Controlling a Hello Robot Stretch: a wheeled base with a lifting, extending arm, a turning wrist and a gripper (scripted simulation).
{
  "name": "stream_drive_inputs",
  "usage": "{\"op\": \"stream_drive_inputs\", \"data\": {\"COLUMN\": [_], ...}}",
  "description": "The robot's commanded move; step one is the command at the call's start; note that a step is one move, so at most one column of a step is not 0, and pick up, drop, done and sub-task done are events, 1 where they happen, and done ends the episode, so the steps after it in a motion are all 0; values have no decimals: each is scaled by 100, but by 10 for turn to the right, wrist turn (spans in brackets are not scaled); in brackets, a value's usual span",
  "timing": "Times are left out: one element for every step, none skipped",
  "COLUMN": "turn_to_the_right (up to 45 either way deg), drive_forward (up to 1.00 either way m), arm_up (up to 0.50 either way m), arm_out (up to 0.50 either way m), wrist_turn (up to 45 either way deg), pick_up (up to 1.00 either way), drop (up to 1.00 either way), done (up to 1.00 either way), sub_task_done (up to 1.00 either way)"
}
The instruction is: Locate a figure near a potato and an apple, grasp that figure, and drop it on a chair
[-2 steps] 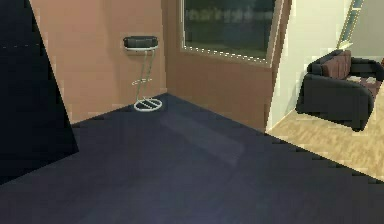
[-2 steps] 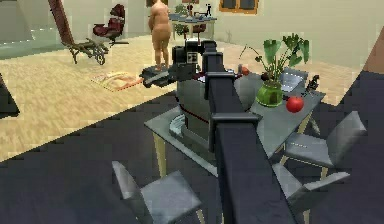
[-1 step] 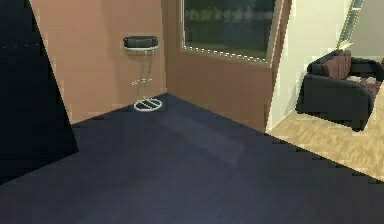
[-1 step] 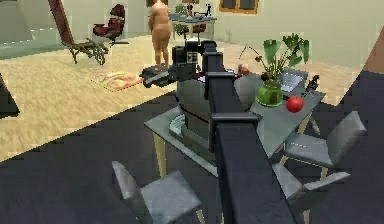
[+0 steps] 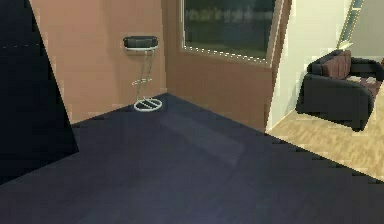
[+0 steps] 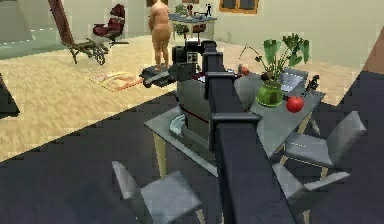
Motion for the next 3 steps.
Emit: {"op": "stream_drive_inputs", "data": {"turn_to_the_right": [0,0,0], "drive_forward": [0,0,0], "arm_up": [0,0,0], "arm_out": [0,-10,0], "wrist_turn": [0,0,0], "pick_up": [0,0,0], "drop": [100,0,0], "done": [0,0,100], "sub_task_done": [0,0,0]}}
